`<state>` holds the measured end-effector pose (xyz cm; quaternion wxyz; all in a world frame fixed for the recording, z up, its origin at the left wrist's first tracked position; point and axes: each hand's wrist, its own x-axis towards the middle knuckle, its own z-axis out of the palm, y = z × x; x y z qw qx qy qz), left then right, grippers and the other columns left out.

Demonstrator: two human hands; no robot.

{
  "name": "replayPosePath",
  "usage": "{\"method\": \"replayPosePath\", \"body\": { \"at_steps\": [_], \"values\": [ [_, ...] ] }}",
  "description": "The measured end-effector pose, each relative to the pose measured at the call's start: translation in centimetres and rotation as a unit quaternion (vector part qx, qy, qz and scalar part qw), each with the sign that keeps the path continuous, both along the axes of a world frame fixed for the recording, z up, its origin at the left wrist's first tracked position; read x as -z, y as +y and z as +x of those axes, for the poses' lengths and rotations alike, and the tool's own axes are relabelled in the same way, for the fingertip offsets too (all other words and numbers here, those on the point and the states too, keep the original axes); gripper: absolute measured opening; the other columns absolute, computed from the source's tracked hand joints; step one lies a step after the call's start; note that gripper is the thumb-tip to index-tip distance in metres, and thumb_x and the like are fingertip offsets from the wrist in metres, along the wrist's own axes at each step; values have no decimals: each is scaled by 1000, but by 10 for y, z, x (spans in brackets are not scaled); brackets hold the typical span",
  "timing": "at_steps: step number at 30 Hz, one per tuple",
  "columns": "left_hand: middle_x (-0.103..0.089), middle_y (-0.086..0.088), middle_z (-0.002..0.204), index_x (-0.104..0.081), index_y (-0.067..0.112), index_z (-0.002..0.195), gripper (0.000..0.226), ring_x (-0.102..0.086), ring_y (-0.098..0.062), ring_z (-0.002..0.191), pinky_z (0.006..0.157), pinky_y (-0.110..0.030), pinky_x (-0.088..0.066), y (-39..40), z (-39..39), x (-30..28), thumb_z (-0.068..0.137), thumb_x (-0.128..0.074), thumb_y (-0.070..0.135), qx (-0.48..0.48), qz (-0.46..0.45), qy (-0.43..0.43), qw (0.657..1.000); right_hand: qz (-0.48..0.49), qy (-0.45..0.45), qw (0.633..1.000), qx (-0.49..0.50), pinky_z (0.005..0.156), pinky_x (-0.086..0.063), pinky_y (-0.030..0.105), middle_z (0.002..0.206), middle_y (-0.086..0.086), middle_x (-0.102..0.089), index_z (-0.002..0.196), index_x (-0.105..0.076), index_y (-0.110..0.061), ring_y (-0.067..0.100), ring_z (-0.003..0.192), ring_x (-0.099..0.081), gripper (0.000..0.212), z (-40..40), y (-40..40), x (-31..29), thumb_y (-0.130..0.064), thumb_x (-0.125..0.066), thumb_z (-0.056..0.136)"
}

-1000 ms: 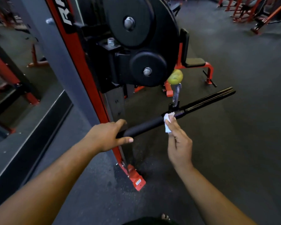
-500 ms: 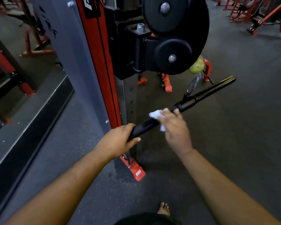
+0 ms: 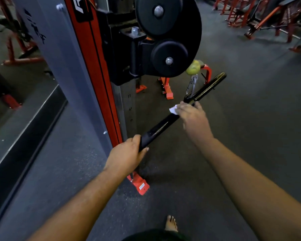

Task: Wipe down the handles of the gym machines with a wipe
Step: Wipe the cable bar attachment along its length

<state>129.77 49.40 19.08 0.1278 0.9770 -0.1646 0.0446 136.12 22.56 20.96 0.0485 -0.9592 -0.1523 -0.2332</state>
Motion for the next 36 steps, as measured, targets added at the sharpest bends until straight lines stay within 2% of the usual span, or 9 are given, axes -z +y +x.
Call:
{"method": "replayPosePath", "body": {
  "at_steps": [3, 6, 10, 15, 19, 23, 26, 30, 36],
  "values": [
    [-65, 0, 110, -44, 25, 133, 46, -67, -20, 89, 69, -38, -58, -6, -1, -1, 102, -44, 59, -2, -10, -1, 1000, 34, 5, 999, 3, 116, -30, 48, 132, 11, -67, 125, -69, -7, 30, 133, -56, 56, -8, 14, 9, -3, -32, 83],
    [-66, -1, 110, -44, 24, 131, 44, -67, -22, 89, 68, -37, -55, -11, -3, 0, 102, -46, 58, -7, -5, 12, 1000, 161, 52, 983, -76, 123, -25, 40, 137, 10, -64, 128, -68, -7, 29, 138, -50, 55, -39, 57, 32, 9, -43, 82],
    [-65, 0, 113, -43, 25, 132, 43, -66, -20, 90, 64, -33, -48, -13, -8, 2, 102, -45, 57, -13, -4, 17, 1000, 132, 57, 978, -153, 124, -17, 29, 133, 11, -66, 126, -69, -6, 24, 133, -52, 54, -30, 42, 23, 10, -46, 79],
    [-66, -2, 112, -44, 25, 130, 44, -68, -24, 90, 68, -39, -55, -16, -8, 3, 102, -44, 59, -14, -17, 10, 1000, 20, 89, 994, -52, 122, -27, 52, 138, 19, -61, 132, -63, -1, 37, 137, -49, 55, 18, -6, 1, 10, -45, 81],
    [-68, -4, 110, -47, 23, 126, 43, -68, -26, 90, 70, -40, -55, -17, -3, 8, 100, -51, 57, -12, -42, 29, 999, 158, 75, 980, -96, 123, -28, 37, 135, 14, -64, 127, -68, -4, 30, 135, -53, 53, -36, 52, 27, 5, -38, 84],
    [-67, -6, 117, -48, 22, 130, 42, -67, -27, 100, 77, -41, -54, -13, -3, 13, 98, -59, 47, 3, -88, 72, 994, 225, 95, 941, -232, 121, -33, 39, 141, 10, -61, 131, -66, -4, 22, 139, -51, 49, -80, 73, 39, 14, -49, 88],
    [-65, -4, 120, -46, 23, 137, 47, -64, -26, 103, 78, -40, -53, -10, -5, 11, 100, -56, 51, 17, -105, 71, 992, 279, 37, 953, -112, 118, -37, 35, 134, 11, -66, 127, -68, -3, 22, 131, -58, 45, -43, 36, 25, 13, -47, 91],
    [-64, -3, 119, -45, 25, 139, 49, -64, -23, 101, 80, -40, -55, -11, -6, 9, 101, -53, 54, 13, -116, 63, 991, 226, 54, 972, -34, 122, -17, 21, 138, 20, -61, 130, -65, 1, 39, 135, -53, 54, -9, 21, 22, -6, -29, 91],
    [-65, -1, 116, -51, 23, 131, 41, -63, -22, 103, 83, -42, -54, -11, -5, 13, 100, -58, 49, 20, -155, 95, 983, 325, 55, 932, -152, 120, -36, 39, 148, 12, -55, 132, -65, -2, 24, 144, -45, 44, -92, 85, 55, 8, -43, 95]
  ]
}}
